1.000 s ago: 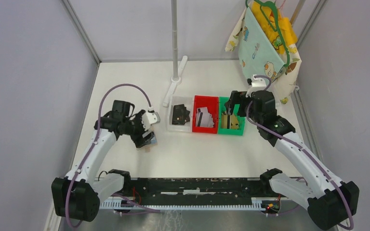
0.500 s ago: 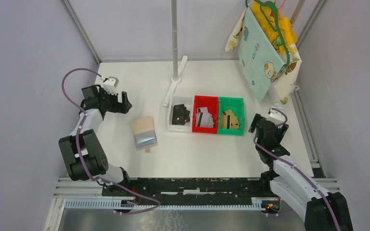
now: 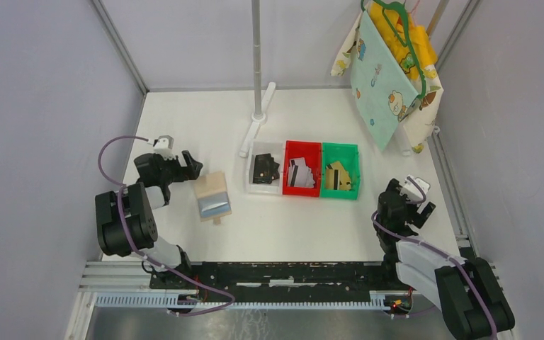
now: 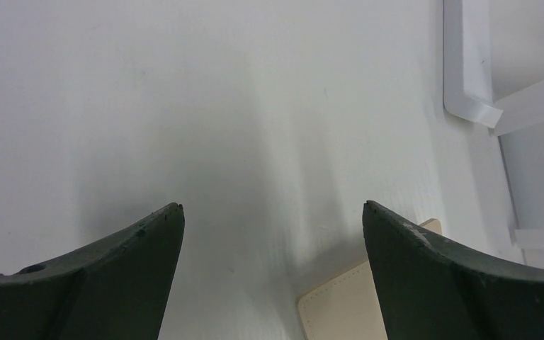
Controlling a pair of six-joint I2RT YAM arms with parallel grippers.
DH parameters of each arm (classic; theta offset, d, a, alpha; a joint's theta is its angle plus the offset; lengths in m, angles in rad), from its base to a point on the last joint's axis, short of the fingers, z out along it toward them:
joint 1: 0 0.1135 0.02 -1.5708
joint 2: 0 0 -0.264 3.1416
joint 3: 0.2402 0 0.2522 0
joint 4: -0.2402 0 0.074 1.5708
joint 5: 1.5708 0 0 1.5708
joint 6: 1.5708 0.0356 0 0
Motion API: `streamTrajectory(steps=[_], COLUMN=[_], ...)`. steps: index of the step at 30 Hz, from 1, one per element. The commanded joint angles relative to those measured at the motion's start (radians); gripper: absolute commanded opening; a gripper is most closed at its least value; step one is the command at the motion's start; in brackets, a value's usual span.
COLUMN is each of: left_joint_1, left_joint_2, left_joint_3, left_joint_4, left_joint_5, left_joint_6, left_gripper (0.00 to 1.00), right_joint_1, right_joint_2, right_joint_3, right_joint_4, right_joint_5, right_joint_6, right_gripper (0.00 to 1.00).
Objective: Take the credit cards out of the card holder
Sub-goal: Reset both arms
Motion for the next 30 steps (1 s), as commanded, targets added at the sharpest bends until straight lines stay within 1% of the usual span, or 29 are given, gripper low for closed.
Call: streamTrajectory(steps=[1,2,4,6,8,11,14,15,16,17,18,20,23,25,28,29,30], left_joint_1=[0.003,-0.001,-0.012,-0.013,-0.027,-0.070,-0.146,-0.188,-0.227,-0.267,-0.279,-0.281,-0.281,-0.280,-0.280,-0.280,-0.279], left_joint_2=[0.015,0.020,0.024,0.036,0.013,-0.025,-0.050,-0.042,-0.012,0.012,0.004,-0.009,0.003,0.002,0.003,0.002,0.001], left_joint_3=[-0.073,-0.091,-0.095,-0.120,-0.155,-0.236,-0.292,-0.318,-0.344,-0.362,-0.358,-0.316,-0.304,-0.302,-0.302,-0.302,-0.302], left_joint_4=[0.354,0.406,0.424,0.497,0.528,0.640,0.694,0.727,0.799,0.872,0.853,0.743,0.740,0.738,0.738,0.738,0.738], left_joint_5=[-0.027,-0.028,-0.061,-0.071,-0.087,-0.153,-0.279,-0.323,-0.349,-0.404,-0.436,-0.463,-0.476,-0.476,-0.474,-0.474,-0.473], left_joint_6=[-0.135,-0.153,-0.150,-0.162,-0.138,-0.107,-0.053,-0.018,0.027,0.044,0.051,0.050,0.040,0.037,0.036,0.036,0.036], left_gripper=[1.00,1.00,1.00,1.00,1.00,1.00,1.00,1.00,1.00,1.00,1.00,1.00,1.00,1.00,1.00,1.00,1.00], right_joint_1=[-0.021,-0.025,-0.030,-0.030,-0.030,-0.032,-0.032,-0.031,-0.031,-0.031,-0.031,-0.032,-0.031,-0.031,-0.031,-0.032,-0.031], right_joint_2=[0.027,0.035,0.056,0.083,0.105,0.136,0.157,0.156,0.153,0.148,0.144,0.140,0.163,0.206,0.315,0.325,0.318], right_joint_3=[-0.097,-0.109,-0.117,-0.123,-0.135,-0.145,-0.138,-0.139,-0.141,-0.147,-0.153,-0.159,-0.152,-0.173,-0.216,-0.184,-0.131], right_joint_4=[0.271,0.325,0.405,0.476,0.558,0.652,0.674,0.675,0.676,0.678,0.686,0.701,0.725,0.840,1.083,1.033,0.879], right_joint_5=[0.028,0.018,0.004,0.000,-0.020,-0.048,-0.082,-0.095,-0.103,-0.109,-0.127,-0.165,-0.193,-0.217,-0.235,-0.278,-0.347], right_joint_6=[-0.079,-0.101,-0.149,-0.198,-0.255,-0.301,-0.305,-0.306,-0.307,-0.307,-0.306,-0.306,-0.343,-0.386,-0.444,-0.460,-0.462], right_gripper=[0.98,0.98,0.98,0.98,0.98,0.98,0.98,0.98,0.98,0.98,0.98,0.98,0.98,0.98,0.98,0.98,0.98])
